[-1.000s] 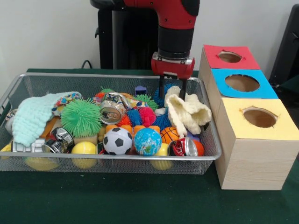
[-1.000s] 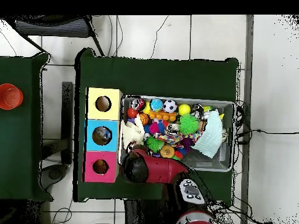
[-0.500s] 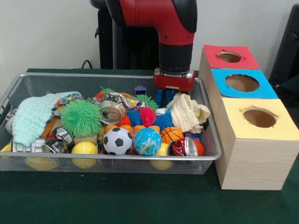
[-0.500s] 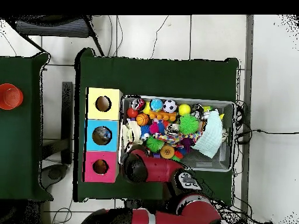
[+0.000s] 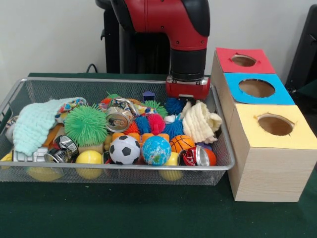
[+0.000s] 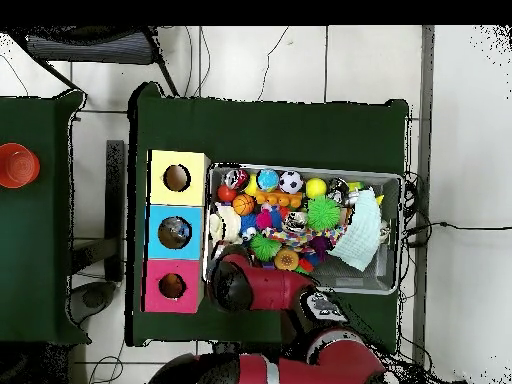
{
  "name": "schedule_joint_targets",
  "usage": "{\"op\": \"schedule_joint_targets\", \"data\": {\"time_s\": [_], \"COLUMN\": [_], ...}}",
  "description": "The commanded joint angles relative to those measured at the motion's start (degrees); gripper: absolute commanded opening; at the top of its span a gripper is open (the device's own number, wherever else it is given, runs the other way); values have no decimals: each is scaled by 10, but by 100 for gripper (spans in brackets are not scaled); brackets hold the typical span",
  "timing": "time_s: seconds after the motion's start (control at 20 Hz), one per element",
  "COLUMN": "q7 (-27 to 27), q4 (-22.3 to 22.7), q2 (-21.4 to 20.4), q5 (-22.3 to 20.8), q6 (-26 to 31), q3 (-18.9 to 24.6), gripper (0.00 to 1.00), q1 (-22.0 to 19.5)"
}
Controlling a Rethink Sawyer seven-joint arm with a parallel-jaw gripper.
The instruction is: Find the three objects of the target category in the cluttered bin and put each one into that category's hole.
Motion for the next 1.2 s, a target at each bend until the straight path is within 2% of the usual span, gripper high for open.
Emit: {"op": "schedule_joint_targets", "data": {"time_s": [0.05, 0.1, 0.2, 0.5, 0.75, 0.9, 1.2], "q7": [34, 22, 4, -28, -20, -13, -24], "q4": [-10, -3, -4, -30, -55, -81, -105], "q2": [-86, -122, -163, -206, -202, -191, -164], "q5": [-12, -8, -7, -42, -85, -108, -142], "q6": [78, 116, 164, 202, 180, 169, 176], "q3": [35, 20, 2, -17, -47, -85, -77], "gripper": [0, 0, 0, 0, 0, 0, 0], "q1": [-18, -17, -16, -32, -26, -5, -34]}}
